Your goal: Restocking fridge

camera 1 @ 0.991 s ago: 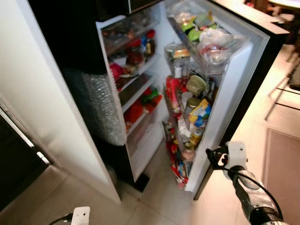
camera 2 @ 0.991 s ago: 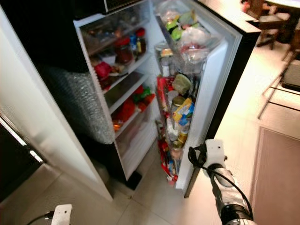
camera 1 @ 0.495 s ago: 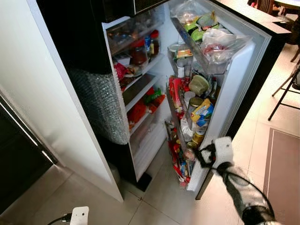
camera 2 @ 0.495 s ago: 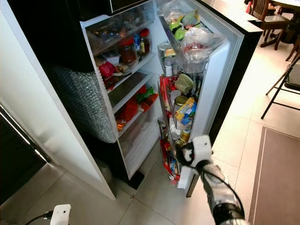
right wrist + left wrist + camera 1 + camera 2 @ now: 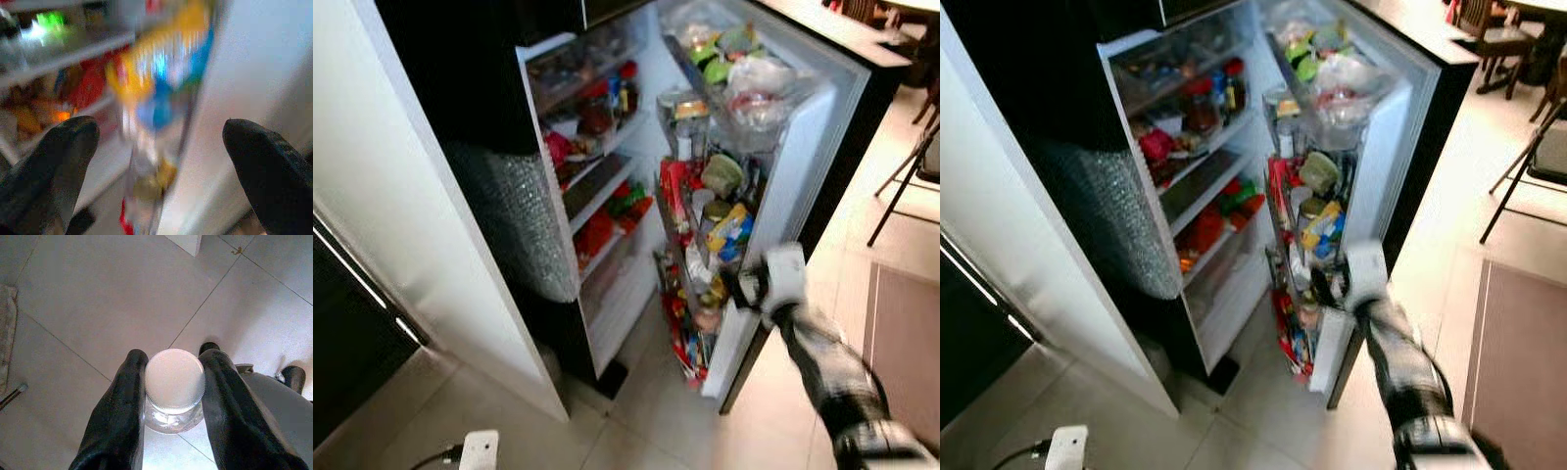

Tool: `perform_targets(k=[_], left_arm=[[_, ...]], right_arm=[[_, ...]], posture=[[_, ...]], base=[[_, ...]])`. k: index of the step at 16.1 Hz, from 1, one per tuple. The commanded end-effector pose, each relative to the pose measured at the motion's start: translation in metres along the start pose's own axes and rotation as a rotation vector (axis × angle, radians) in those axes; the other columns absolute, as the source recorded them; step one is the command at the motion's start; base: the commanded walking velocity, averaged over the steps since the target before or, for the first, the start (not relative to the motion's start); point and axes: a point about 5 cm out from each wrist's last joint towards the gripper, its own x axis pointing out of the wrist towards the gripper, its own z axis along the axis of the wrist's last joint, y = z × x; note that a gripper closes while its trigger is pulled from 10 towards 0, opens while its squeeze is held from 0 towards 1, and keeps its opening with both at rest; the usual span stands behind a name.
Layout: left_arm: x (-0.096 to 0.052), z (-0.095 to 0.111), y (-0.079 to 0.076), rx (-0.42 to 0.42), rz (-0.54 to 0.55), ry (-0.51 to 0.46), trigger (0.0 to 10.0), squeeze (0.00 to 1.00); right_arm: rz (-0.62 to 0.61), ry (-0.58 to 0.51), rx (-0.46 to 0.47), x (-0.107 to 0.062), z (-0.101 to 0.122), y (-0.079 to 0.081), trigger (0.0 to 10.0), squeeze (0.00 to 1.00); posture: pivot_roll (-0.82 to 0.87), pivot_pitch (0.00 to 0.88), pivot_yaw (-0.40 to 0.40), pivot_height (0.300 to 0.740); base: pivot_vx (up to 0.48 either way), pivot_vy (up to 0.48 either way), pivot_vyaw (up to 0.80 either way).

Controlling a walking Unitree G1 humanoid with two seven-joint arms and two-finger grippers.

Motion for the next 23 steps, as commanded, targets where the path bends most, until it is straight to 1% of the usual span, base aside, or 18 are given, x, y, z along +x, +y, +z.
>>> perform_targets(k=[1,5,6,7,9,11,13,14,16,17,18,19,20,22,23], left_arm=[[0.000,-0.002,0.003,0.012,0.005,0.014,10.0,0.00],[0.000,-0.002,0.003,0.013,0.005,0.013,10.0,0.00],[0.000,-0.002,0.003,0.012,0.006,0.012,10.0,0.00],[0.000,-0.002,0.003,0.012,0.006,0.011,10.0,0.00],[0.000,-0.002,0.003,0.011,0.006,0.011,10.0,0.00],[0.000,-0.003,0.003,0.010,0.004,0.013,10.0,0.00],[0.000,-0.003,0.003,0.011,0.004,0.014,10.0,0.00],[0.000,-0.003,0.003,0.012,0.005,0.015,10.0,0.00],[0.000,-0.004,0.003,0.017,0.004,0.016,10.0,0.00],[0.000,-0.004,0.003,0.018,0.004,0.017,10.0,0.00],[0.000,-0.004,0.003,0.019,0.003,0.017,10.0,0.00],[0.000,-0.003,0.003,0.028,-0.001,0.017,10.0,0.00],[0.000,-0.003,0.003,0.031,-0.003,0.017,10.0,0.00],[0.000,-0.004,0.002,0.029,-0.003,0.017,10.0,0.00],[0.000,-0.004,0.002,0.026,-0.003,0.018,10.0,0.00]], right_arm=[[0.000,0.012,-0.008,-0.001,-0.003,-0.001,10.0,0.00],[-0.055,0.001,-0.029,-0.004,0.003,-0.019,10.0,0.00],[-0.096,-0.011,-0.034,-0.006,0.007,-0.029,10.0,0.00],[-0.119,-0.019,-0.033,-0.007,0.008,-0.034,10.0,0.00],[-0.120,-0.020,-0.033,-0.007,0.008,-0.034,10.0,0.00],[-0.244,-0.020,-0.019,-0.024,0.001,-0.059,10.0,0.00],[-0.311,0.026,-0.011,-0.040,-0.015,-0.078,10.0,0.00],[-0.379,0.072,-0.025,-0.055,-0.027,-0.095,10.0,0.00],[-0.498,0.141,-0.033,-0.081,-0.043,-0.121,10.0,0.00],[-0.592,0.176,-0.031,-0.101,-0.051,-0.140,10.0,0.00],[-0.617,0.188,-0.033,-0.106,-0.053,-0.145,10.0,0.00],[-0.655,0.221,-0.032,-0.115,-0.060,-0.150,10.0,0.00],[-0.672,0.264,-0.020,-0.122,-0.071,-0.150,10.0,0.00],[-0.665,0.299,0.003,-0.125,-0.083,-0.146,10.0,0.00],[-0.657,0.369,0.045,-0.132,-0.104,-0.135,10.0,0.00]], posture=[[-0.07,0.000,0.043,0.740],[-0.08,0.000,0.044,0.740],[-0.08,0.000,0.045,0.740],[-0.08,0.000,0.045,0.740],[-0.08,0.000,0.045,0.740],[-0.08,0.000,0.040,0.740],[-0.07,0.000,0.040,0.740],[-0.07,0.000,0.040,0.740],[-0.08,0.000,0.038,0.740],[-0.08,0.000,0.038,0.740],[-0.09,0.000,0.038,0.740],[-0.09,0.000,0.039,0.740],[-0.09,0.000,0.039,0.740],[-0.09,0.000,0.035,0.740],[-0.08,0.000,0.034,0.740]], base=[[0.000,0.000,0.00],[0.000,0.000,0.00],[0.000,0.000,0.00],[0.000,0.000,0.00],[0.000,0.000,0.00],[0.000,0.000,0.00],[0.000,0.000,0.00],[0.000,0.000,0.00],[0.000,0.000,0.00],[0.000,0.000,0.00],[0.000,0.000,0.00],[0.000,0.000,0.00],[0.000,0.000,0.00],[0.000,0.000,0.00],[0.000,0.000,0.00]])
